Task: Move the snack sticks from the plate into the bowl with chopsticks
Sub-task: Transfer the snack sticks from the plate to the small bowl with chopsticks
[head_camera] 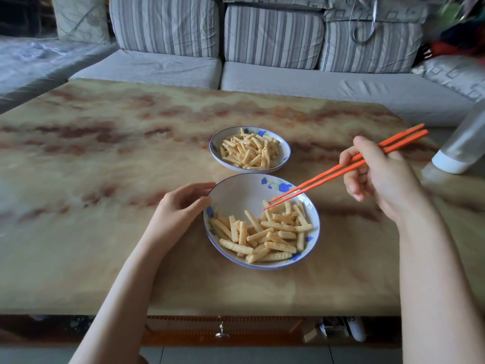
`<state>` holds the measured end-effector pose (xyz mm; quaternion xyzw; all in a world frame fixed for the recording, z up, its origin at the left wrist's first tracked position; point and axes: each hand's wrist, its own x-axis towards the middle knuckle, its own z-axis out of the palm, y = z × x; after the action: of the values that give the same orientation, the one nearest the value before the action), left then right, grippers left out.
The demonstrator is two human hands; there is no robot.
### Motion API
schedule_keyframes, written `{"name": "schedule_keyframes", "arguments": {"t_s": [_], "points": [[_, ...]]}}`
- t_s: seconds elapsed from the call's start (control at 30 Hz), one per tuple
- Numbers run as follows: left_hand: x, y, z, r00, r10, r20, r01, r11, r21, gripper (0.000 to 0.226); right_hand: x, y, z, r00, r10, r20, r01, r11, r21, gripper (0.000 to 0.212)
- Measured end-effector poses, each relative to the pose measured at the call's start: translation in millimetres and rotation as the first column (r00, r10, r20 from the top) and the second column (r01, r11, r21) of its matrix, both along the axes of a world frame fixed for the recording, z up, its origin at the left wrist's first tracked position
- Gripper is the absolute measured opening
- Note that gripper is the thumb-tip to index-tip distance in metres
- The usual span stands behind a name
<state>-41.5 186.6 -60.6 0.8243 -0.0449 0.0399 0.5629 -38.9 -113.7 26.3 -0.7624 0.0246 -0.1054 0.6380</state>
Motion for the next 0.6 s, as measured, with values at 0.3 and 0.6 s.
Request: {"name": "schedule_keyframes", "arguments": {"t_s": [0.3, 0.6], "points": [[-0.2, 0.1, 0.4, 1.000, -0.002, 0.005, 0.002, 1.000, 0.008, 0.038, 7.2, 6.4, -8.2, 0.996, -0.087, 0.024, 0.084, 0.989, 0.125, 0.042], [0.0, 1.0, -0.2, 1.000, -0.004, 0.005, 0.004, 1.000, 0.013, 0.037, 10.8, 12.3, -3.8, 0.975, -0.184, 0.124, 0.127, 0.920, 0.372, 0.039]]}}
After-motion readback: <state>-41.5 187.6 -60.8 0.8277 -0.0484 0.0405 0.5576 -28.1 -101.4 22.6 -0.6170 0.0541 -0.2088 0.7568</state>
